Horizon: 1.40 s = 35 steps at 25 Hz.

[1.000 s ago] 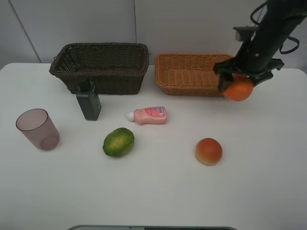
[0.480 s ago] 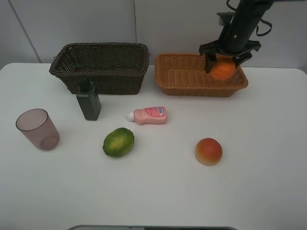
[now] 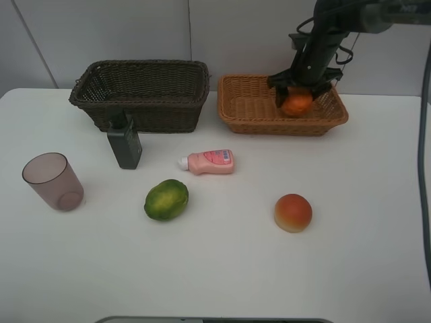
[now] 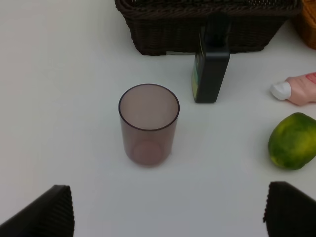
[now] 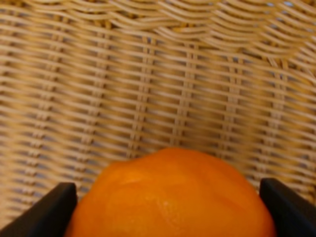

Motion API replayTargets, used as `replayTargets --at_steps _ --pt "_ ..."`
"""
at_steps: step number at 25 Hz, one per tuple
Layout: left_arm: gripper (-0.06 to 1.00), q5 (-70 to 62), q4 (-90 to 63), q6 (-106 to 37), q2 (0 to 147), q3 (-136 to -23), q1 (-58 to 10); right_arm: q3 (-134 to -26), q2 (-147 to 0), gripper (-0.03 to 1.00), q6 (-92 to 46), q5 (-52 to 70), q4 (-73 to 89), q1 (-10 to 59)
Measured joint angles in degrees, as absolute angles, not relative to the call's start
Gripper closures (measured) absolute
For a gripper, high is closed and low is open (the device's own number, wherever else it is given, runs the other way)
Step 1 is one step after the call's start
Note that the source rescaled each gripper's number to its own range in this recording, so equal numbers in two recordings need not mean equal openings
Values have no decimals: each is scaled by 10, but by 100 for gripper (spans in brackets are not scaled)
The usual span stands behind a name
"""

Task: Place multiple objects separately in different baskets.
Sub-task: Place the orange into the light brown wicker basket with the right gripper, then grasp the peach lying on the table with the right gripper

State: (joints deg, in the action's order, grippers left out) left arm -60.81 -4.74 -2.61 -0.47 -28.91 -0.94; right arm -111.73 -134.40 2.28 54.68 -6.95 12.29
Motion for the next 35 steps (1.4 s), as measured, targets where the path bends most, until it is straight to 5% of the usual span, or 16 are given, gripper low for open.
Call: replayTargets --at_steps 9,14,17,28,35 --pt "-5 -608 -47 -26 -5 -289 -9 -1117 -1354 45 24 525 -75 123" --pt "-5 -608 -47 -26 -5 -289 -9 -1117 -1352 5 24 527 -75 123" --pt "-5 -608 -47 -26 -5 -289 -9 -1117 -1338 -2 24 541 -75 123" --pt "-5 -608 -47 -26 -5 -289 -9 -1114 -1240 -3 76 660 -70 156" --pt "-5 -608 -47 -26 -5 -289 -9 -962 -1135 -3 86 651 -53 198"
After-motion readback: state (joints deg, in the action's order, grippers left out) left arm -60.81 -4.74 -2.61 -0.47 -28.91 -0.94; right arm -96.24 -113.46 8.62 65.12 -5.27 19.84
